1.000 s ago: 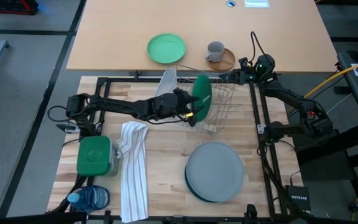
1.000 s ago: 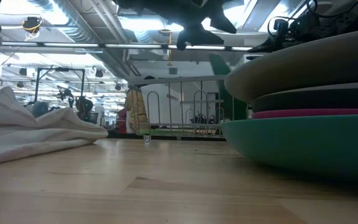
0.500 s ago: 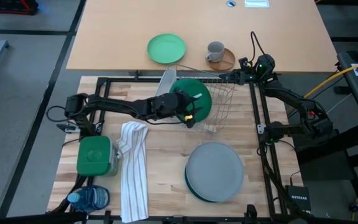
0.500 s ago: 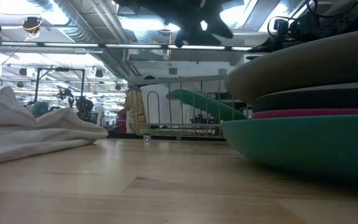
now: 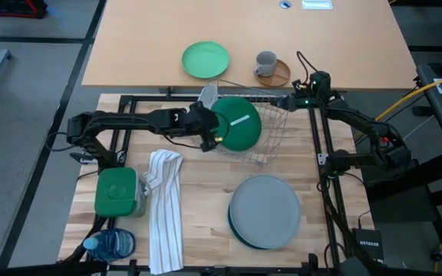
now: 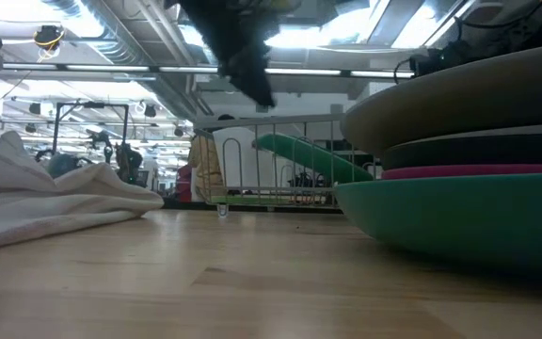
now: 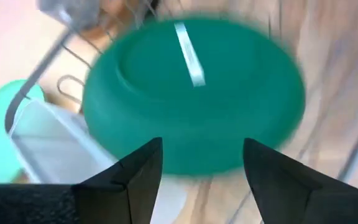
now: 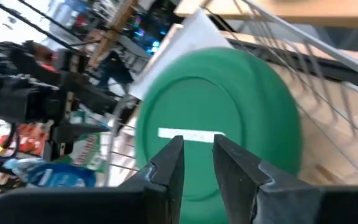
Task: Sort dishes
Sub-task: Put the dark green plate in the dish rack
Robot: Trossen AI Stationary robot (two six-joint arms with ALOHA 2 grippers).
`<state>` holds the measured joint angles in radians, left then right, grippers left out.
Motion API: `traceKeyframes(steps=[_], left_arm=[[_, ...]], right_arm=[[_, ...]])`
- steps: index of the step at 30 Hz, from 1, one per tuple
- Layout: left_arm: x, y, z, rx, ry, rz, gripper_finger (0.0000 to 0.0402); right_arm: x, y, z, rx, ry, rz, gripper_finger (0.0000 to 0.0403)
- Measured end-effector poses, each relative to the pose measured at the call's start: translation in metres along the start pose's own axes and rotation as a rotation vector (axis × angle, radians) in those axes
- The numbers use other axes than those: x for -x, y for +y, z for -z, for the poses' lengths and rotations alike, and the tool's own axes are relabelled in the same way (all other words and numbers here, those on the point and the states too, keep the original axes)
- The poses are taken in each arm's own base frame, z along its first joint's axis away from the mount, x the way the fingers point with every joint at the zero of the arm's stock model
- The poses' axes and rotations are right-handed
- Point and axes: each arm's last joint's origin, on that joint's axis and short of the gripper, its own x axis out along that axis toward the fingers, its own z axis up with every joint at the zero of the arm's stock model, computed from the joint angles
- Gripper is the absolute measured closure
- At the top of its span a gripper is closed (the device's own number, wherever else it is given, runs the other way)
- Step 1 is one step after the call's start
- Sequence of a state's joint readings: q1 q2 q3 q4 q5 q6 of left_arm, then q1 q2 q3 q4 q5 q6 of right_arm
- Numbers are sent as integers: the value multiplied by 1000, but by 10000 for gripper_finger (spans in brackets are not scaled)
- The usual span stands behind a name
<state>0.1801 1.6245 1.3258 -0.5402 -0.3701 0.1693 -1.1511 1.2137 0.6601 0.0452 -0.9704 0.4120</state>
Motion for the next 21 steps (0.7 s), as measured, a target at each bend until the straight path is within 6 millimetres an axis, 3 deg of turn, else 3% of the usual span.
traceKeyframes(steps=[4,12,21], left_arm=[[-3,-3,11,-195,112,-4,190],[-6,-1,12,-431,153,-89,190],[-23,-9,10,-738,164,-81,190]], right_arm=[[0,-2,3,-4,10,35,314],[0,-3,3,7,4,52,314],[0,-3,3,16,5,52,314]])
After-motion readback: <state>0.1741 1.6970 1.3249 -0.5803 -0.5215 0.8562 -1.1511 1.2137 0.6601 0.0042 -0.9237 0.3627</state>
